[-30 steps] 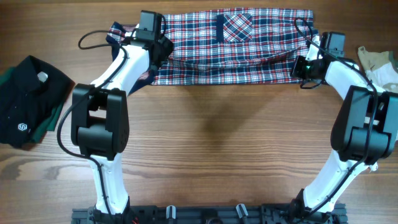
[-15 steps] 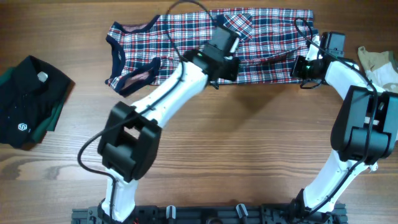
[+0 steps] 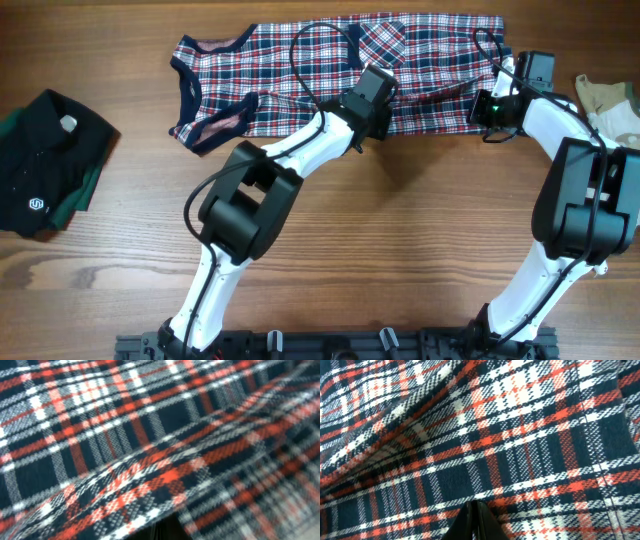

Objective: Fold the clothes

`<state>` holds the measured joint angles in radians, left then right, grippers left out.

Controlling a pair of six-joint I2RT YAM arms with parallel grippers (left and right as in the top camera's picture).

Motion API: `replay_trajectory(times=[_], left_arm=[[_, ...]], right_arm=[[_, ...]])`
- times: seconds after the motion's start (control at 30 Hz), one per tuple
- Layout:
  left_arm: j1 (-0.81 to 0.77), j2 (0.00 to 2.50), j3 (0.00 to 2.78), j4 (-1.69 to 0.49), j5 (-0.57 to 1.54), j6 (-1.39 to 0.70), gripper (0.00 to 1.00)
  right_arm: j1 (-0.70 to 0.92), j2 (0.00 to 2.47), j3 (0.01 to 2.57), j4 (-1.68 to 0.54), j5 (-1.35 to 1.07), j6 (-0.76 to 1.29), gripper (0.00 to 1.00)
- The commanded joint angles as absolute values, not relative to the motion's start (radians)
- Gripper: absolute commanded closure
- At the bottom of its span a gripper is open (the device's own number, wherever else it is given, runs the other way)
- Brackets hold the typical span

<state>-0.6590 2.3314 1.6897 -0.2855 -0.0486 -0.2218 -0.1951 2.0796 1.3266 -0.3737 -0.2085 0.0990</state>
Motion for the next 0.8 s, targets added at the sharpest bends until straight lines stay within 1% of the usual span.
replay_trajectory(times=[0.0, 0.17, 0.27, 0.37, 0.4, 0.47, 0.5, 0.57, 0.63, 0.67, 0.73, 0.77], left_arm=[[-0.603, 2.358, 1.703, -0.252, -0.21, -0.213, 0.96], [-0.509, 2.358, 1.703, -0.279, -0.218, -0.217, 0.95], [-0.461, 2.356, 1.703, -0.307, -0.219, -0.216, 0.92], [-0.404, 2.273, 1.703, -0.328, -0.218, -0.236, 0.92], [-0.386, 2.226, 1.703, -0.345, -0.218, -0.26, 0.91], [-0.329, 2.116, 1.703, -0.463, -0.218, -0.328, 0.83], [-0.298, 2.087, 1.703, -0.583, -0.216, -0.398, 0.82], [-0.246, 2.079, 1.703, -0.78, -0.189, -0.511, 0.71], [-0.175, 2.079, 1.703, -0.959, -0.141, -0.585, 0.71], [-0.113, 2.079, 1.703, -1.02, -0.105, -0.585, 0.62], [-0.051, 2.08, 1.701, -1.053, -0.067, -0.581, 0.59], [-0.019, 2.08, 1.701, -1.068, -0.049, -0.561, 0.53]], right_arm=[[-0.194, 2.125, 1.315, -0.379, -0.171, 0.079, 0.94], [-0.194, 2.125, 1.315, -0.386, -0.118, 0.078, 0.94], [-0.194, 2.125, 1.315, -0.385, -0.118, 0.078, 0.94], [-0.194, 2.125, 1.315, -0.397, -0.085, 0.077, 0.94], [-0.194, 2.125, 1.315, -0.398, -0.061, 0.077, 0.94], [-0.194, 2.125, 1.315, -0.398, -0.055, 0.078, 0.94], [-0.194, 2.125, 1.315, -0.398, -0.055, 0.078, 0.94], [-0.194, 2.125, 1.315, -0.397, -0.055, 0.078, 0.94], [-0.194, 2.125, 1.315, -0.395, -0.055, 0.08, 0.94], [-0.194, 2.125, 1.315, -0.389, -0.055, 0.081, 0.93], [-0.194, 2.125, 1.315, -0.384, -0.056, 0.082, 0.93], [-0.194, 2.125, 1.315, -0.382, -0.056, 0.082, 0.93]])
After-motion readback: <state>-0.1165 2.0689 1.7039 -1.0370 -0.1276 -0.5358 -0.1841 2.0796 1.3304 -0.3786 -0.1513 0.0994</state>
